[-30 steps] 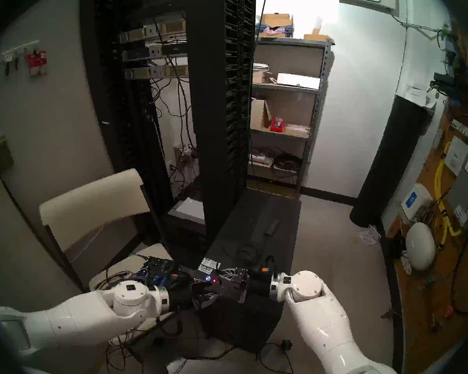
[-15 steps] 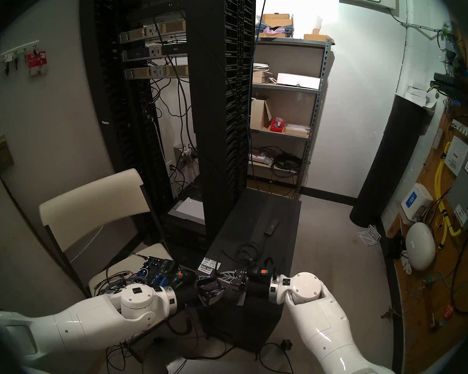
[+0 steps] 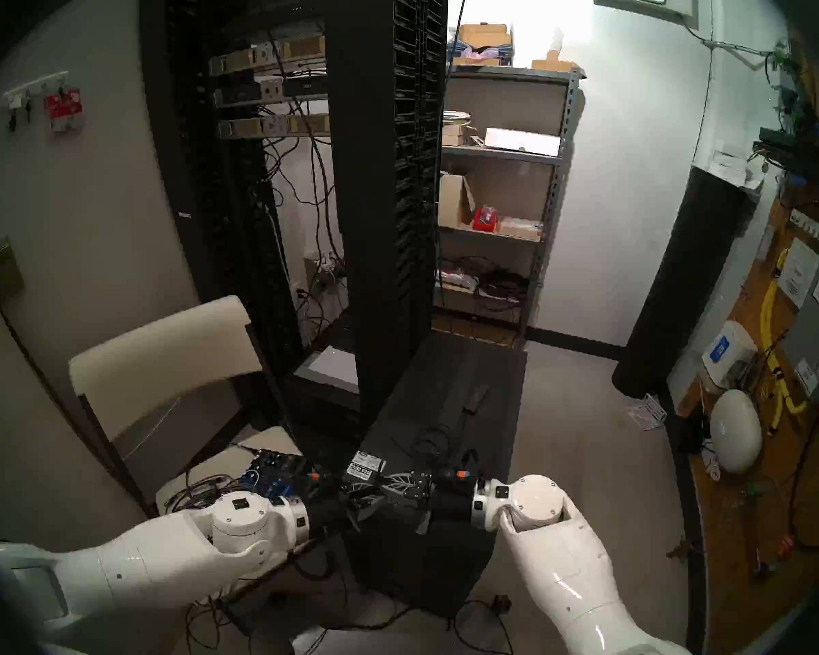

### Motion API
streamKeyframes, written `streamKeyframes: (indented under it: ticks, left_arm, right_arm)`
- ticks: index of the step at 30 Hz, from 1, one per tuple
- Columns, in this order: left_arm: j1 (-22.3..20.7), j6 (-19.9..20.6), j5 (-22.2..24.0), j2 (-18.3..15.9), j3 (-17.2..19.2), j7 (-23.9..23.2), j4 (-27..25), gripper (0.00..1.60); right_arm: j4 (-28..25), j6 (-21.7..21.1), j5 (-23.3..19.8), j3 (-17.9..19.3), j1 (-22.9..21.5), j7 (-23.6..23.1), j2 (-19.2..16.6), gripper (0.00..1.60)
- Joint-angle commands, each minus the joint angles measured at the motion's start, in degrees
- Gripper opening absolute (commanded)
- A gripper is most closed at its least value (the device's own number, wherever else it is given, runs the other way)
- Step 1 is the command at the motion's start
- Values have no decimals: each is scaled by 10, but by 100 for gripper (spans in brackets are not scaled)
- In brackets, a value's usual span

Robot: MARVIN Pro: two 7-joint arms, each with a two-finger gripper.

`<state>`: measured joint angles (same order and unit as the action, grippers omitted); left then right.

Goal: Insert the cable into the workstation's USB slot

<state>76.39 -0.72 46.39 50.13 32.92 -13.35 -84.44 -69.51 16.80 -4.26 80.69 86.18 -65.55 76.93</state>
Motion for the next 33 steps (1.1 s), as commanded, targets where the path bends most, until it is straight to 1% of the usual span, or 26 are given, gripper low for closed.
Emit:
streamKeyframes:
  ticks: [1, 2, 3, 4, 5, 10, 15, 18, 24, 33]
  left_arm:
    - [-7, -7, 0, 0, 4, -9, 0, 48]
    - [-7, -8, 1, 0, 5, -9, 0, 25]
    - [-9, -8, -4, -1, 2, -15, 1, 8]
    - [-11, -6, -6, -1, 1, -17, 2, 0]
    - [-9, -6, -1, 1, 1, -19, 4, 0]
    - [-11, -5, -12, 10, -4, -21, 13, 0]
    - [-7, -11, -22, 20, -5, -9, 15, 0]
    - [-3, -22, -30, 32, -6, 2, 26, 0]
    - [-6, -24, -38, 48, -12, 8, 37, 0]
    - [-7, -21, -40, 58, -15, 23, 42, 0]
  right_arm:
    - [-15, -2, -4, 0, -6, -4, 2, 0]
    - [-15, -3, -4, 0, -6, -4, 2, 0]
    - [-15, -4, -4, 0, -6, -5, 3, 0]
    - [-16, -5, -4, 0, -6, -5, 3, 0]
    - [-14, -6, -4, 0, -6, -7, 3, 0]
    - [-12, -4, -3, 2, -5, -6, 4, 0]
    - [-18, -7, -4, 7, 1, -8, 3, 0]
    - [-19, -5, -4, 11, 4, -6, 3, 0]
    - [-12, -1, -1, 18, 4, -8, 3, 0]
    - [-4, 0, 2, 25, 1, -13, 5, 0]
